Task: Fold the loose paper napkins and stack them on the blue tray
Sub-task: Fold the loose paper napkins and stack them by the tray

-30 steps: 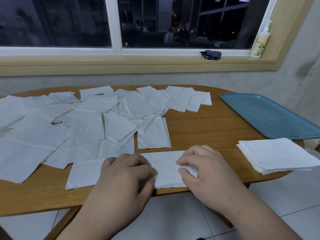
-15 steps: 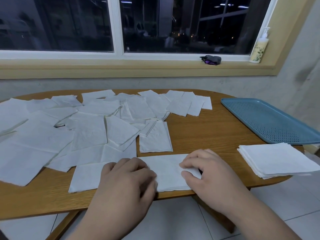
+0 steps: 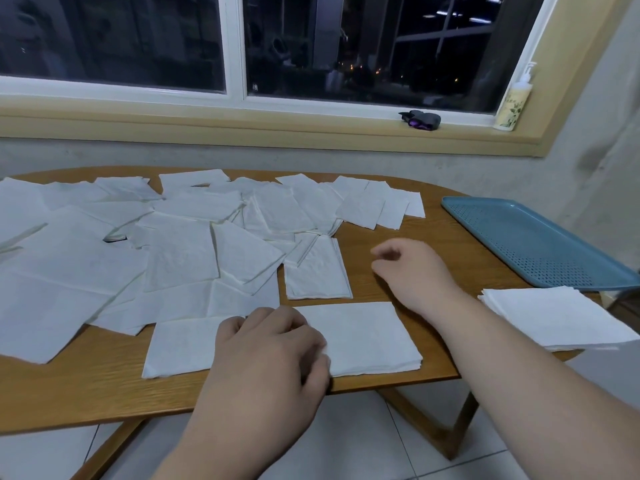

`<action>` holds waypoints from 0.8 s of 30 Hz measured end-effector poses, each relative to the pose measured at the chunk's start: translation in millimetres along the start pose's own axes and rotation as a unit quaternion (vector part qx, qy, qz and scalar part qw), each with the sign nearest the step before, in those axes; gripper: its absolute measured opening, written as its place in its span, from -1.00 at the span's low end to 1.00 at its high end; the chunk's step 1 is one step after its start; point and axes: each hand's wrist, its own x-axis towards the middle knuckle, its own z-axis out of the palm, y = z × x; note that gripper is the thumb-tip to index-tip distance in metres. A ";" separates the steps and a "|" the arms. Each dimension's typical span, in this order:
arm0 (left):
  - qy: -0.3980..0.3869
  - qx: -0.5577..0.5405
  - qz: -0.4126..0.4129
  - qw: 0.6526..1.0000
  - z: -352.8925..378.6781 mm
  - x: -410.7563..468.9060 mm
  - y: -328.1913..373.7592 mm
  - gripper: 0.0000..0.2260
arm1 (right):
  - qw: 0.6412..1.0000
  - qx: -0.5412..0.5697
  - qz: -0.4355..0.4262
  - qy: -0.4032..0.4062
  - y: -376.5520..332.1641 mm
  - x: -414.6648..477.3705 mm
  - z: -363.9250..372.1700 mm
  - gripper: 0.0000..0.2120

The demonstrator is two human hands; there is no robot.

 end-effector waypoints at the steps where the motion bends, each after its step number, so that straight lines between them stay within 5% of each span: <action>1: 0.000 -0.001 -0.001 1.000 0.5 0.4 0.2 -0.82 | 1.000 -0.024 -0.001 0.003 -0.5 14.6 4.4 -0.72; 10: -0.006 0.003 -0.001 1.000 1.8 1.5 -1.6 -0.82 | 0.978 -0.205 -0.008 0.044 4.3 98.1 28.0 -0.65; 24: -0.008 -0.001 -0.002 1.000 1.0 1.2 -0.3 -0.82 | 0.966 -0.236 -0.001 0.108 5.6 94.4 31.3 -0.79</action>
